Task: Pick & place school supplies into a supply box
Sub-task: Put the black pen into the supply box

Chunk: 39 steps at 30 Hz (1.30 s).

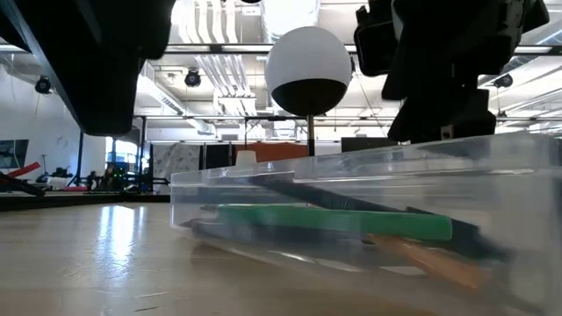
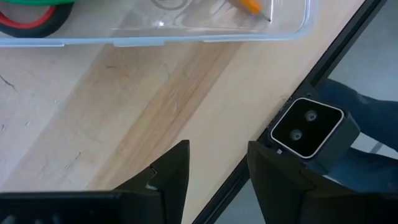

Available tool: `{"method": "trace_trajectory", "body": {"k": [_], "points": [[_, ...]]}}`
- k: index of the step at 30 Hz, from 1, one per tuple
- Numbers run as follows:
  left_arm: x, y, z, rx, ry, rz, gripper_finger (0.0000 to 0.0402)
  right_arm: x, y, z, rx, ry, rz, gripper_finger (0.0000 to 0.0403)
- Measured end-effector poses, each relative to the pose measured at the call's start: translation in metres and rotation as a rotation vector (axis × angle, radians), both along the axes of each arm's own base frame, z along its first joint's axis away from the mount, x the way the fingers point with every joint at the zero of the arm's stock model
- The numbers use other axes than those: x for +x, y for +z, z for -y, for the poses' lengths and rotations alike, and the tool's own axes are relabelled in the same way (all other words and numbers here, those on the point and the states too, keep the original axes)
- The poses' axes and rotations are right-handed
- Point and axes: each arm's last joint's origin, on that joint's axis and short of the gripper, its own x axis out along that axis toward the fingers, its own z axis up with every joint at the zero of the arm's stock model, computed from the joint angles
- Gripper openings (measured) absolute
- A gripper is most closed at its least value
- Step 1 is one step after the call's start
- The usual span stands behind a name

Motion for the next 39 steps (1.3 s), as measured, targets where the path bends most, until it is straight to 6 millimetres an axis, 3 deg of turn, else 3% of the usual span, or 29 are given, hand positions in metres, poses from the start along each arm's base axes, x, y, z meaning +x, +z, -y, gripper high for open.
{"method": "trace_trajectory", "body": {"k": [3, 7, 11, 15, 19, 26, 31, 34, 39], "points": [[0.0, 0.001, 0.0, -0.001, 0.0, 0.002, 0.0145, -0.001, 0.008, 0.001, -0.026, 0.033, 0.042, 0.0145], [0.0, 0.001, 0.0, -0.001, 0.0, 0.002, 0.0145, -0.01, 0.038, 0.007, -0.077, 0.022, 0.148, 0.0163], [0.0, 0.001, 0.0, 0.0, 0.001, 0.002, 0.0145, -0.027, 0.057, 0.031, -0.224, -0.079, 0.094, 0.0166], [0.0, 0.001, 0.0, 0.0, 0.002, 0.004, 0.0145, -0.045, 0.06, 0.063, -0.383, -0.2, -0.055, 0.0164], [0.002, 0.001, -0.002, 0.002, 0.007, 0.004, 0.0145, -0.048, 0.054, 0.089, -0.444, -0.238, -0.171, 0.0164], [0.004, 0.001, -0.005, -0.004, 0.033, 0.0, 0.0145, -0.036, 0.037, 0.128, -0.468, -0.298, -0.269, 0.0164], [0.004, 0.001, -0.004, -0.018, 0.059, -0.007, 0.0145, -0.028, 0.016, 0.158, -0.429, -0.26, -0.37, 0.0164], [0.004, 0.001, -0.005, -0.026, 0.076, -0.012, 0.0145, -0.025, 0.001, 0.168, -0.397, -0.234, -0.427, 0.0164], [0.004, 0.001, -0.005, -0.034, 0.098, -0.018, 0.0145, -0.019, -0.017, 0.167, -0.396, -0.173, -0.481, 0.0164]]}}
